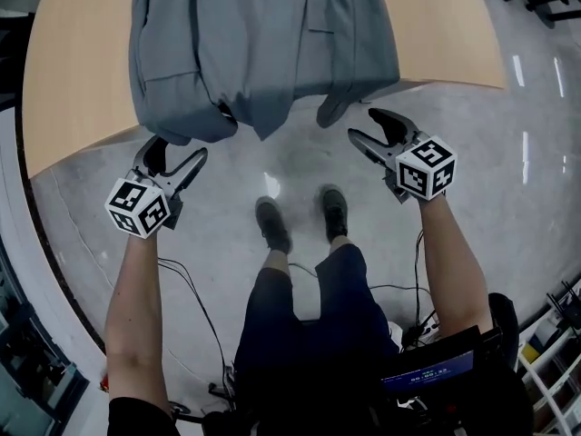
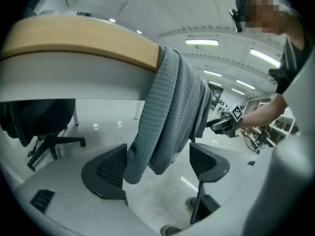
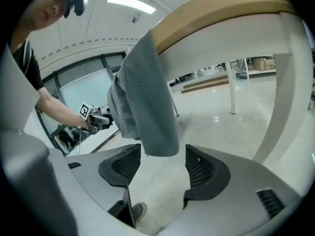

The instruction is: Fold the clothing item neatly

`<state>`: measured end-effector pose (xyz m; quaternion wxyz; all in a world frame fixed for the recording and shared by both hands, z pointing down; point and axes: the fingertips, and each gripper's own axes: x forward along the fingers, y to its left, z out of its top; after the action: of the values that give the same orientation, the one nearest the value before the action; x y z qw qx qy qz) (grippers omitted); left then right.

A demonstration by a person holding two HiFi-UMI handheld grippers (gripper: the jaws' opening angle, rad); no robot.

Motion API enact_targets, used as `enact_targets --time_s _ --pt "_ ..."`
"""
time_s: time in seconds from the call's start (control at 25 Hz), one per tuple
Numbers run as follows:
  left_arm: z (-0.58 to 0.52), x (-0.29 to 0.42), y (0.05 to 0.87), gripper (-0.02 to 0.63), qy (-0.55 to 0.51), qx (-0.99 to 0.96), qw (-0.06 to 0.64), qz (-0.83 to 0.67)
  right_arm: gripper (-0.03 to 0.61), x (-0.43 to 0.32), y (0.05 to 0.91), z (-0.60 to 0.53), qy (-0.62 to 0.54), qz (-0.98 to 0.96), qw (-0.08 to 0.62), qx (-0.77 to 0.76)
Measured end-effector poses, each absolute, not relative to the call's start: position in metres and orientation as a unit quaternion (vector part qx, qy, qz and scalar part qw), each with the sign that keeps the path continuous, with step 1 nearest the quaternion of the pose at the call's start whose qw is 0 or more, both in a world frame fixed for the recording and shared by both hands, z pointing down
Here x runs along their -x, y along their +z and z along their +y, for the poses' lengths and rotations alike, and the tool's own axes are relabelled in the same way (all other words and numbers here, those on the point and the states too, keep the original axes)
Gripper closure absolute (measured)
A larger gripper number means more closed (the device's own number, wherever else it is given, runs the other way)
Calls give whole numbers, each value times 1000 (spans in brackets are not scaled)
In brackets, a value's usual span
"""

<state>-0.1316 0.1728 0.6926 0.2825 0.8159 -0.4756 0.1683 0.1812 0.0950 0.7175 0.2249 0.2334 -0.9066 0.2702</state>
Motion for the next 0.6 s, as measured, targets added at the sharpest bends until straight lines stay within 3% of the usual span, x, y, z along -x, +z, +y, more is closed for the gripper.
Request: enact_targets --time_s 0.48,0.56,0.6 --pt "139 94 718 268 157 -860 239 -422 305 -137 712 50 225 -953 168 -112" --pt "138 96 718 394 157 -863 226 -423 345 -134 711 51 224 -955 166 -100" --pt "139 95 716 503 156 -865 220 -422 454 -135 710 54 225 -955 168 -95"
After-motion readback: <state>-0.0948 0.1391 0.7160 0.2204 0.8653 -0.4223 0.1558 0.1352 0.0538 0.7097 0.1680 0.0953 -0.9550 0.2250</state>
